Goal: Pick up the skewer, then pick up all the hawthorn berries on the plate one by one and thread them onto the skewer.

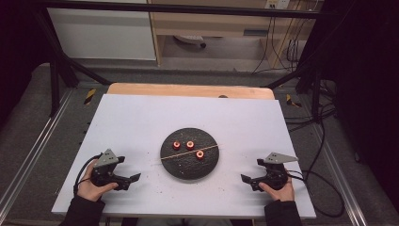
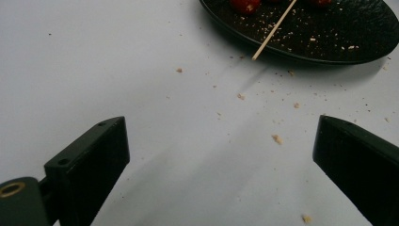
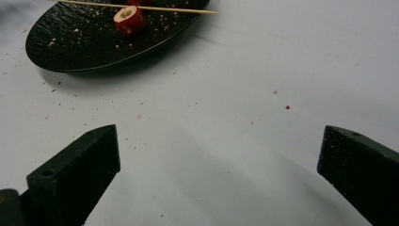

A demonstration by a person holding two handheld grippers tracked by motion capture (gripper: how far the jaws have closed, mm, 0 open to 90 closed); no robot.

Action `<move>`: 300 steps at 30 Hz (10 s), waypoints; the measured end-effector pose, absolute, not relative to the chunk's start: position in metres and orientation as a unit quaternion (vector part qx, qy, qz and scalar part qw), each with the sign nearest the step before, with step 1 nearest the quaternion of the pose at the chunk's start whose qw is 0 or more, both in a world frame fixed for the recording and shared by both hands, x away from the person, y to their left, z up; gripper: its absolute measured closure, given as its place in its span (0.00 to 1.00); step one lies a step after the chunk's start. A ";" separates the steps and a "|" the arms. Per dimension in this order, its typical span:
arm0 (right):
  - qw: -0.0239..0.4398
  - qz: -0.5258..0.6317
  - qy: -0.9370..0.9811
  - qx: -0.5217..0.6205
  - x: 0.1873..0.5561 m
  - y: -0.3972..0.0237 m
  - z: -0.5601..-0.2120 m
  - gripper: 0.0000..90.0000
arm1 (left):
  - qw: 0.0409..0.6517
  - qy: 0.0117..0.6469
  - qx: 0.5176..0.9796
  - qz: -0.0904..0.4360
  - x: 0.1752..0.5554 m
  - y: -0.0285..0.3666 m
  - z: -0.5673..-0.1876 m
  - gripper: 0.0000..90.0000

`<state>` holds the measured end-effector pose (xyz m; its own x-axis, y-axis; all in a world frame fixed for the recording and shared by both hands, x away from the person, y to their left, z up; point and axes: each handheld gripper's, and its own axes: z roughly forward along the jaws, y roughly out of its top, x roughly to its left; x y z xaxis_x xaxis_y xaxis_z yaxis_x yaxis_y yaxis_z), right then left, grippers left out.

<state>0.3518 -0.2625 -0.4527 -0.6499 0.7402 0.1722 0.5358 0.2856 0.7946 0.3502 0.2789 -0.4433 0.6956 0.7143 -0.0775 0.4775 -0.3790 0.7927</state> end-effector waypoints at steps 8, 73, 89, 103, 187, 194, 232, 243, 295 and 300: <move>0.115 0.443 0.793 0.402 0.351 -0.263 -0.453 0.01 | 0.419 0.359 0.823 0.138 0.349 0.273 -0.441 0.05; 0.109 0.442 0.795 0.402 0.352 -0.262 -0.453 0.01 | 0.348 0.328 0.867 0.137 0.402 0.163 -0.408 0.59; 0.108 0.441 0.795 0.401 0.352 -0.262 -0.453 0.01 | 0.340 0.358 0.859 0.137 0.413 0.155 -0.419 0.89; 0.108 0.441 0.795 0.402 0.352 -0.262 -0.453 0.01 | 0.334 0.343 0.869 0.123 0.413 0.151 -0.424 1.00; 0.109 0.444 0.793 0.403 0.351 -0.263 -0.452 0.01 | 0.267 0.284 0.916 0.093 0.402 0.114 -0.407 0.98; 0.108 0.442 0.793 0.404 0.351 -0.262 -0.453 0.01 | 0.300 0.300 0.900 0.107 0.392 0.129 -0.406 0.98; 0.107 0.435 0.792 0.414 0.355 -0.249 -0.448 0.01 | 0.424 0.372 0.815 0.133 0.336 0.236 -0.440 0.98; 0.112 0.424 0.807 0.395 0.364 -0.210 -0.434 0.01 | 0.433 0.371 0.810 0.141 0.330 0.243 -0.440 0.98; 0.063 0.226 0.910 0.342 0.449 -0.072 -0.410 0.55 | 0.431 0.364 0.815 0.133 0.328 0.241 -0.439 0.98; 0.046 0.223 0.907 0.354 0.453 -0.072 -0.411 0.61 | 0.431 0.361 0.816 0.131 0.328 0.241 -0.439 0.98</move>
<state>0.4526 -0.0718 -0.4108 -0.7457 0.6622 0.0740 0.6212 0.6506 0.4369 0.3278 0.2409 -0.4389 0.7045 0.7031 -0.0970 0.4766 -0.3673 0.7987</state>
